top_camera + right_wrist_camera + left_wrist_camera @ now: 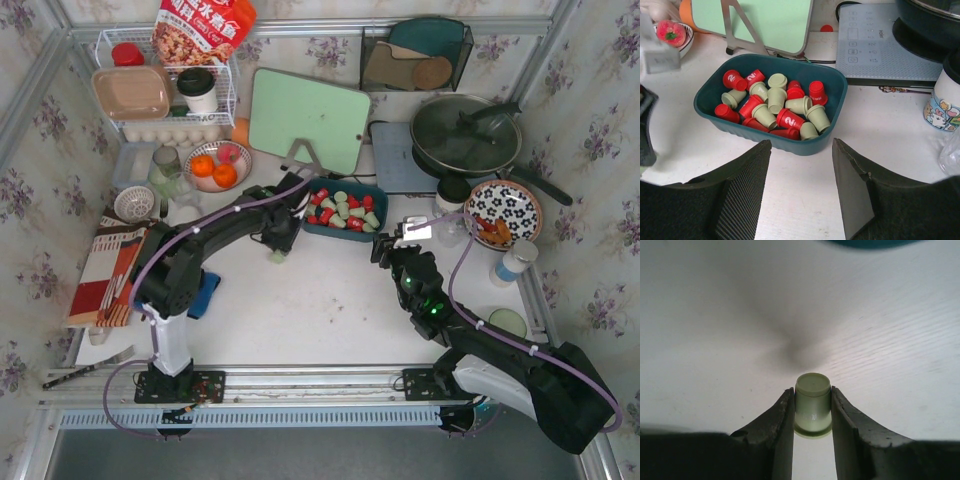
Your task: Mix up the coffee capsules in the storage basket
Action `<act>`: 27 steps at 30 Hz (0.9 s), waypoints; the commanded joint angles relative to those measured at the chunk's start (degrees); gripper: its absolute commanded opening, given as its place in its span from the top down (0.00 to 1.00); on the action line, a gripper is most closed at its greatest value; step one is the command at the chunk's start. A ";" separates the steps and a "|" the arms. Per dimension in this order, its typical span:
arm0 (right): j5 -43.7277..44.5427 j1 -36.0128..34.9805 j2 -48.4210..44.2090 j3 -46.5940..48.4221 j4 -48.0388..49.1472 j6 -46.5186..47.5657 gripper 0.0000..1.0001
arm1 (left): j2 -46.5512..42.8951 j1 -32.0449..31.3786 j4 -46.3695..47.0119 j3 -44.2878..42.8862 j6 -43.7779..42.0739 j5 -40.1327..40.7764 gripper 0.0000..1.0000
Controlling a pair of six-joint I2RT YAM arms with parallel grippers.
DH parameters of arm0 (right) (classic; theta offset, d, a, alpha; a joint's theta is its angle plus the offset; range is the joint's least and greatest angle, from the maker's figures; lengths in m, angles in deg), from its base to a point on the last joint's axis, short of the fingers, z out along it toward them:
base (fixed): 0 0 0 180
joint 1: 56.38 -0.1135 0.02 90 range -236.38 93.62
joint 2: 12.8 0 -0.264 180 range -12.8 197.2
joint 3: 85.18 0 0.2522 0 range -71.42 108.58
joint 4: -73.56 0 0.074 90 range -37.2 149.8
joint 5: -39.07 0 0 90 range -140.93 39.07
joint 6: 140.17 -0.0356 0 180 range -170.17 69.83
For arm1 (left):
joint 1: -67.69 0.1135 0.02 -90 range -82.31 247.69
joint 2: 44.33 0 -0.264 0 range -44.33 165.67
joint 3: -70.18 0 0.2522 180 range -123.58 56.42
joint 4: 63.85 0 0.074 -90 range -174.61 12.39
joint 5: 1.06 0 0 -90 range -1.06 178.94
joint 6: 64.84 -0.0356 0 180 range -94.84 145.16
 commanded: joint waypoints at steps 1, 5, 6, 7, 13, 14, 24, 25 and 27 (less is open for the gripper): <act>0.32 -0.01 -0.19 0.45 0.41 -0.38 0.41 | -4.90 -1.16 7.29 -1.29 0.52 -0.45 0.78; 0.40 -0.01 0.05 0.45 0.51 -0.38 0.41 | -6.14 -2.38 12.83 -4.62 0.14 -1.96 0.78; 0.43 -0.01 -0.05 0.45 0.49 -0.39 0.41 | -6.13 -2.58 15.35 -5.05 -0.06 -2.41 0.78; 0.45 -0.01 -0.05 0.45 0.51 -0.39 0.41 | -5.93 -2.64 17.77 -5.39 -0.15 -3.00 0.78; 0.41 -0.08 0.19 0.49 0.50 -0.81 0.41 | -2.01 -2.88 31.67 -8.49 -1.41 -6.84 0.78; 0.34 -0.02 0.23 0.53 0.52 -0.90 0.41 | -1.05 -2.98 33.96 -8.92 -1.75 -7.18 0.78; -0.47 -0.01 -1.14 0.60 -0.21 -2.21 0.41 | 9.55 -3.51 47.25 -14.25 2.21 -9.72 0.78; -0.42 -0.01 -1.31 0.60 -0.25 -2.34 0.41 | 10.17 -3.71 48.29 -14.22 2.60 -9.65 0.78; -0.30 -0.01 -1.60 0.51 -0.38 -2.63 0.40 | 11.44 -4.01 50.15 -14.68 3.44 -9.71 0.78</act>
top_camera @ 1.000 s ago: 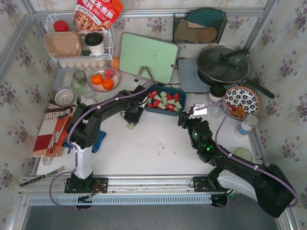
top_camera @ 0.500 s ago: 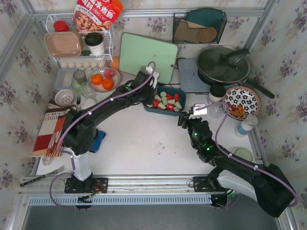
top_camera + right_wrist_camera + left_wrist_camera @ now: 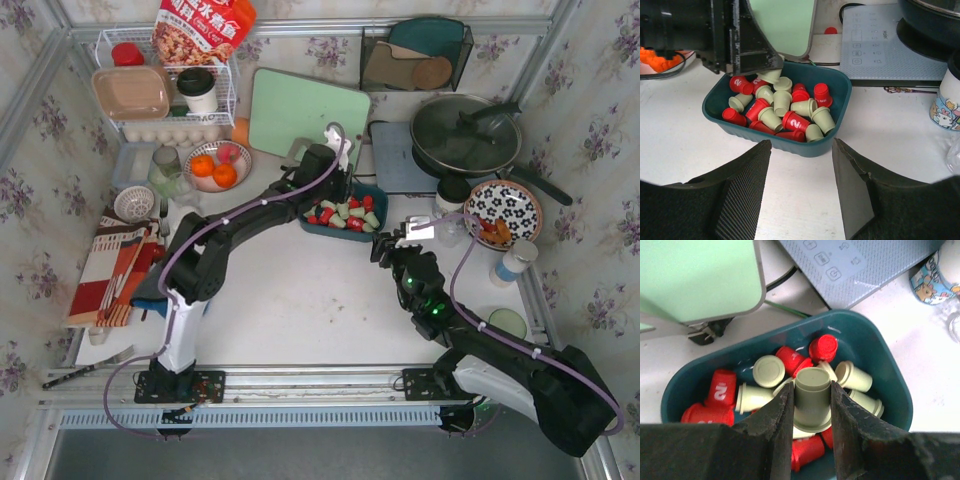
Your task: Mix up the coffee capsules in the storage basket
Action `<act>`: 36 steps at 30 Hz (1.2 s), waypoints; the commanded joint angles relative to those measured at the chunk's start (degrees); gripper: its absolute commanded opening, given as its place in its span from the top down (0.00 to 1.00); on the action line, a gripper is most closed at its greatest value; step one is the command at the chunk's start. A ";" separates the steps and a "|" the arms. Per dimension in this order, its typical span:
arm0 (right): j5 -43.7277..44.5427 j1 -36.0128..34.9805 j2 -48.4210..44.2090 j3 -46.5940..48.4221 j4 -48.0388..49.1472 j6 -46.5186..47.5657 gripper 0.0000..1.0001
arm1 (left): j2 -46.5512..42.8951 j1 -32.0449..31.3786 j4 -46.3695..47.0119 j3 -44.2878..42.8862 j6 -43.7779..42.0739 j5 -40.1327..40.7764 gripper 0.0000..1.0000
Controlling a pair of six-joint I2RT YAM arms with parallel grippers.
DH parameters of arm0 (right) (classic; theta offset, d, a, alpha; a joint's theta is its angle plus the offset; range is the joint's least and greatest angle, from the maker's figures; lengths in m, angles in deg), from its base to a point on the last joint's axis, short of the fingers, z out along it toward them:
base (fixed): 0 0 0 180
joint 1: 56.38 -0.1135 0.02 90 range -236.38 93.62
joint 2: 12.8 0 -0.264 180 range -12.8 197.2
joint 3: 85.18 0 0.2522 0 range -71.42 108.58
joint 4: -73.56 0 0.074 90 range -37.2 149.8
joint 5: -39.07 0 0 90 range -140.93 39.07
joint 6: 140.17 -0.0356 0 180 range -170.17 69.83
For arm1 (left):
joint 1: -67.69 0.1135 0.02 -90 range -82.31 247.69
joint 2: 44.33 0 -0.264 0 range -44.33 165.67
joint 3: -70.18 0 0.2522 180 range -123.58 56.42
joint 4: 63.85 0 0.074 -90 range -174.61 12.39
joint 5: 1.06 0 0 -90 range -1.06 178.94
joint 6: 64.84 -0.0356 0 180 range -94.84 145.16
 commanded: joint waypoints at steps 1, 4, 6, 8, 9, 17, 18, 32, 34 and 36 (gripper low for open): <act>0.22 -0.01 -0.68 0.30 0.07 -0.88 0.40 | 2.69 -0.60 8.05 -1.64 2.93 -1.06 0.77; 0.42 -0.03 -1.11 0.35 -0.09 -0.97 0.40 | 5.14 -1.20 8.89 -3.73 4.56 -2.23 0.77; 0.62 -0.01 -1.32 0.21 -0.14 -1.01 0.40 | 6.77 -1.67 9.08 -4.93 5.20 -2.49 0.76; 0.88 -0.02 -1.41 0.15 -0.15 -1.02 0.40 | 8.02 -2.24 8.89 -5.99 5.47 -2.07 0.76; 0.89 -0.01 -1.51 0.18 -0.15 -1.00 0.40 | 8.51 -2.43 8.61 -6.43 5.71 -1.15 0.75; 1.22 -0.01 -2.07 0.10 -0.32 -1.15 0.40 | 9.80 -3.28 6.93 -7.20 5.97 2.19 0.73; 1.18 -0.01 -2.11 0.10 -0.41 -1.15 0.40 | 10.19 -3.35 6.33 -7.67 5.89 2.47 0.73; 1.19 -0.01 -1.46 0.08 -0.19 -1.11 0.40 | 13.12 -3.59 1.13 -9.40 4.29 5.43 0.72; 1.16 -0.01 -1.52 0.04 -0.24 -1.13 0.40 | 13.36 -3.58 -0.13 -9.86 3.59 7.06 0.72; 1.09 -0.01 -1.44 0.10 -0.16 -1.15 0.40 | 13.47 -3.58 -1.09 -10.05 2.90 8.50 0.72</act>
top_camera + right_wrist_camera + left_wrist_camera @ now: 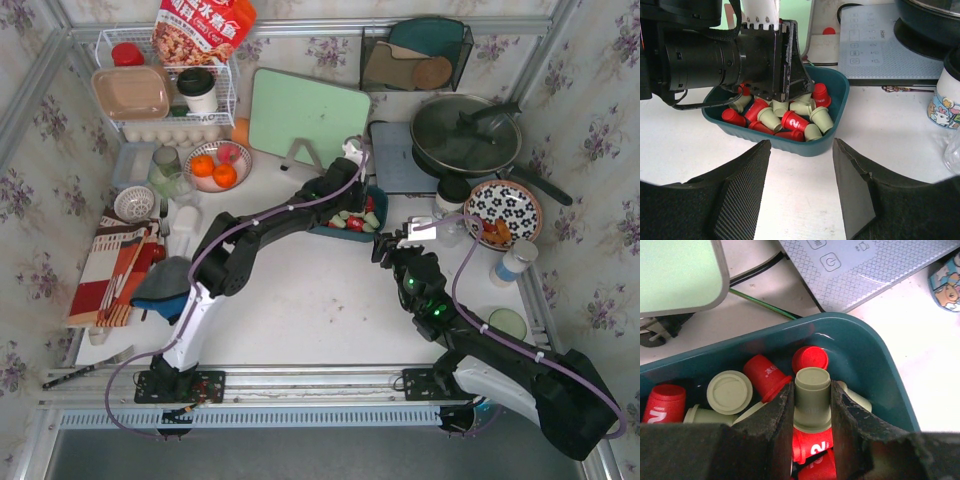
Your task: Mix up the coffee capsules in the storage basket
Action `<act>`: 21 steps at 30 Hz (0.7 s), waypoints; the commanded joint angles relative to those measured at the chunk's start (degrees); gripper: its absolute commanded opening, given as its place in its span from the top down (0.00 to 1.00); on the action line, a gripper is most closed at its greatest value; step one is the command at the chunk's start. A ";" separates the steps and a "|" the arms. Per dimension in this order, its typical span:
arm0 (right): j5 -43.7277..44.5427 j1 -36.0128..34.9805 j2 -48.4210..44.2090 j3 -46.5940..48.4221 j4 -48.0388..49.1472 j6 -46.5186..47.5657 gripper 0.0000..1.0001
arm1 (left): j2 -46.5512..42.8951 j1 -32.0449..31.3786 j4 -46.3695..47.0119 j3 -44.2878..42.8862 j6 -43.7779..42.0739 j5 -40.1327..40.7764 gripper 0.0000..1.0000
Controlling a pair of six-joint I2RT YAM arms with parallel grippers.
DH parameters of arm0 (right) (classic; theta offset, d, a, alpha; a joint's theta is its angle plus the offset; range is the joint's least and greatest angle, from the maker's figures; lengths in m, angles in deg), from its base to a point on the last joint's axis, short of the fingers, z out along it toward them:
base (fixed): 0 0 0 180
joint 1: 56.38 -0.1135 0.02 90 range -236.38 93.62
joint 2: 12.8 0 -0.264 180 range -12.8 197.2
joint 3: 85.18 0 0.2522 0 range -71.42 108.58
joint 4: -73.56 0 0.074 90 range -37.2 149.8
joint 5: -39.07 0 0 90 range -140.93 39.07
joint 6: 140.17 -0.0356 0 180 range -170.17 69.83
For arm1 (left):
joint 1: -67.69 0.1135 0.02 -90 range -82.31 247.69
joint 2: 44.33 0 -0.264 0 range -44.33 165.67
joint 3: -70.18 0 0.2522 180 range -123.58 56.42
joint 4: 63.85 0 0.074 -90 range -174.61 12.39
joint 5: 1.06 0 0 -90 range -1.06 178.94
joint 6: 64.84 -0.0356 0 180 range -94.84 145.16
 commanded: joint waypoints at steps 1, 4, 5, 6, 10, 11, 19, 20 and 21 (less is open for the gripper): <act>0.65 -0.01 0.04 0.17 1.19 -0.58 0.40 | 0.60 0.06 -3.73 -0.65 -2.70 4.14 0.72; 0.59 -0.01 0.10 0.15 1.19 -0.53 0.40 | 0.43 0.07 -5.27 -0.66 -3.03 5.49 0.71; 0.46 -0.01 0.12 0.17 1.22 -0.57 0.40 | 0.34 0.08 -5.92 -0.60 -2.99 5.75 0.71; 0.46 -0.01 0.15 0.12 1.16 -0.58 0.40 | 0.23 0.07 -6.56 -0.49 -3.00 5.93 0.71; 0.51 -0.01 0.20 0.16 1.20 -0.67 0.40 | 0.20 0.07 -8.54 -0.49 -2.77 6.42 0.68; 0.62 -0.01 0.20 0.15 1.21 -0.67 0.39 | 0.13 0.07 -8.89 -0.43 -2.63 6.72 0.66; 1.51 -0.02 0.30 0.17 1.12 -0.66 0.37 | -2.40 0.07 -10.58 -0.04 -1.07 9.48 0.46; 1.68 -0.01 0.23 0.12 1.12 -0.67 0.37 | -3.32 0.07 -10.28 0.44 -0.77 9.44 0.46; 1.87 -0.01 0.23 0.11 1.12 -0.66 0.37 | -4.32 0.07 -9.62 1.17 -0.58 9.13 0.46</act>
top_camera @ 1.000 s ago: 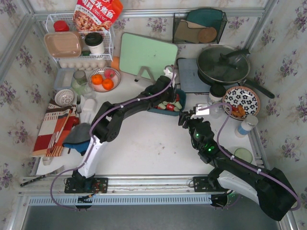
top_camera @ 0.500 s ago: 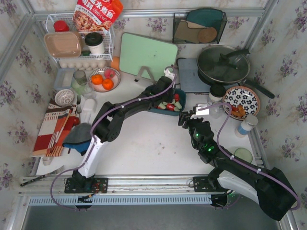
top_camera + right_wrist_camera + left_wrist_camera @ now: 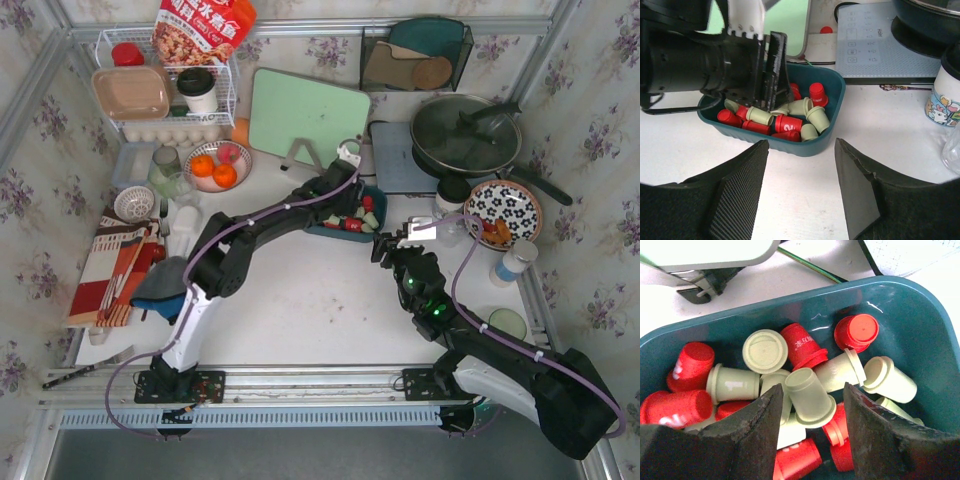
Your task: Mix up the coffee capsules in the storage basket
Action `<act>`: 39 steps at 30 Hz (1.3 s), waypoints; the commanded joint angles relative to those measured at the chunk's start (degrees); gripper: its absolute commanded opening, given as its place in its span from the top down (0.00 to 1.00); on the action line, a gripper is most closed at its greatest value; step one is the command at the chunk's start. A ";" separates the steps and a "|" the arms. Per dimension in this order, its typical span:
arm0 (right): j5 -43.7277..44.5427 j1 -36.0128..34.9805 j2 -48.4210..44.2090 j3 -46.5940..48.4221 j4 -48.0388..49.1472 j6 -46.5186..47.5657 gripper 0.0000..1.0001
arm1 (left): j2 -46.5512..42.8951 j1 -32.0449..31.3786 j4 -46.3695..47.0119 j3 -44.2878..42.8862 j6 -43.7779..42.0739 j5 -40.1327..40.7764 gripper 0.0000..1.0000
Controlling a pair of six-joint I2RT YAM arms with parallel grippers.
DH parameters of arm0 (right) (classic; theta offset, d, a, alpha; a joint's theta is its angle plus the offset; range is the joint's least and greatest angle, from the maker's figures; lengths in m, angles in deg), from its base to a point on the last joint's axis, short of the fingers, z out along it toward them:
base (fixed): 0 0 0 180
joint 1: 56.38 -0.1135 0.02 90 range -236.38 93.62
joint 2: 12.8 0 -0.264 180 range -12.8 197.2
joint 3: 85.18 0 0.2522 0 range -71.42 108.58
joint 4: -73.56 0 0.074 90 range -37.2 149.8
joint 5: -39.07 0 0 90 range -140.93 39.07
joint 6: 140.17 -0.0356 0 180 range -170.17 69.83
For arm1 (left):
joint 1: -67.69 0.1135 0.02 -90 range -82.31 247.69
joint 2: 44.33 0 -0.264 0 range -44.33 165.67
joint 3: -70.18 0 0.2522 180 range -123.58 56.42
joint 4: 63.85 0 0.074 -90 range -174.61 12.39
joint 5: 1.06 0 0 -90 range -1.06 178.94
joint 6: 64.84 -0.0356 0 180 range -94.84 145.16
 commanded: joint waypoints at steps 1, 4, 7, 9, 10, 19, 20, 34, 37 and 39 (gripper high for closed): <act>1.63 -0.01 -0.20 0.08 1.12 -0.47 0.36 | -4.18 0.11 1.07 1.95 1.18 0.81 0.41; 1.87 -0.01 -0.27 0.09 1.10 -0.46 0.36 | -8.10 -0.04 3.48 4.57 1.55 -0.47 0.36; 1.99 -0.02 -0.45 0.07 0.94 -0.47 0.36 | -11.99 -0.23 4.56 6.66 1.44 -1.35 0.34; 2.26 -0.01 -0.77 0.08 0.79 -0.47 0.36 | -14.78 -0.48 5.62 8.91 1.07 -1.35 0.34; 2.50 -0.01 -0.95 0.01 0.77 -0.47 0.36 | -16.46 -0.61 6.34 9.87 0.89 -1.31 0.34; 2.93 0.00 -2.16 -0.18 0.58 -0.56 0.34 | -35.58 -1.46 13.69 28.95 -3.39 4.62 0.34; 2.93 -0.01 -2.19 -0.19 0.51 -0.56 0.34 | -37.81 -1.53 13.77 31.12 -4.28 5.80 0.34; 4.65 -0.02 -0.84 -0.31 0.94 -0.45 0.00 | -76.36 -1.56 7.93 60.71 -4.60 20.95 0.33; 4.68 -0.01 -0.70 -0.41 1.11 -0.10 0.00 | -85.03 -1.48 1.70 62.26 -4.16 22.46 0.33; 5.15 -0.02 -0.45 -0.52 1.52 0.32 0.00 | -89.36 -1.47 -3.10 62.01 -3.91 23.83 0.33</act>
